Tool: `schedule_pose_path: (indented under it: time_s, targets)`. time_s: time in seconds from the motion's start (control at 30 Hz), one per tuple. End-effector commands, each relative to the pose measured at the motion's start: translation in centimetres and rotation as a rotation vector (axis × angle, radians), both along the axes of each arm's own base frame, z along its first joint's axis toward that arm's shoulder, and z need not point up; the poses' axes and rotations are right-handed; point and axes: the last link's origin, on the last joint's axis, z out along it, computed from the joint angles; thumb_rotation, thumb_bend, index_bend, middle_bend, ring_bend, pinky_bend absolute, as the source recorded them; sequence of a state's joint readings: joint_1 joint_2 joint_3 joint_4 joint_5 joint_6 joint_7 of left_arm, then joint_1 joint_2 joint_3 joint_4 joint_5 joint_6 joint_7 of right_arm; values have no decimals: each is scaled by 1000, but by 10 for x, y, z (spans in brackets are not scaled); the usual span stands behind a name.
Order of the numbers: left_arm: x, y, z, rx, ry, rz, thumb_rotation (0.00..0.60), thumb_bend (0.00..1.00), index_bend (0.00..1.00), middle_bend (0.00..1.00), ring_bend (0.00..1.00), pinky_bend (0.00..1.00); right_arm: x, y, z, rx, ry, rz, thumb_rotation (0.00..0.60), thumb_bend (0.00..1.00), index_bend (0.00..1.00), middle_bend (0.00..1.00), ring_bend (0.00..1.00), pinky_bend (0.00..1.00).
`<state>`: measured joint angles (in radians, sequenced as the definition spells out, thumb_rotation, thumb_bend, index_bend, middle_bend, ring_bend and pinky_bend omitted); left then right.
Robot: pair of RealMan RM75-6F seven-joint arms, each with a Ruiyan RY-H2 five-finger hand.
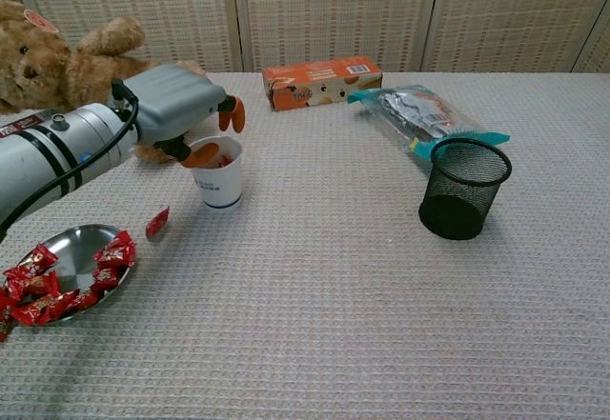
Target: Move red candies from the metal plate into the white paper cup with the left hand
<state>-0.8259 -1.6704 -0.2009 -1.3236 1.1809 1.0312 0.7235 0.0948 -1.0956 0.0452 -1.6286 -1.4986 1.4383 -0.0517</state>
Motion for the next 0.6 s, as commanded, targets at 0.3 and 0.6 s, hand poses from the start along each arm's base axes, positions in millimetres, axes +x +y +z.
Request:
schedule_pose_path:
  time_s: [0.3, 0.6]
  targets:
    - [-1, -14, 12, 5, -25, -16, 600, 457, 269, 301, 654, 970, 0, 0, -1, 9, -1, 4, 600, 42, 0, 0, 0, 0]
    - [-56, -80, 49, -115, -106, 148, 600, 391, 180, 267, 660, 996, 3, 4, 1, 7, -10, 23, 600, 42, 0, 0, 0, 0]
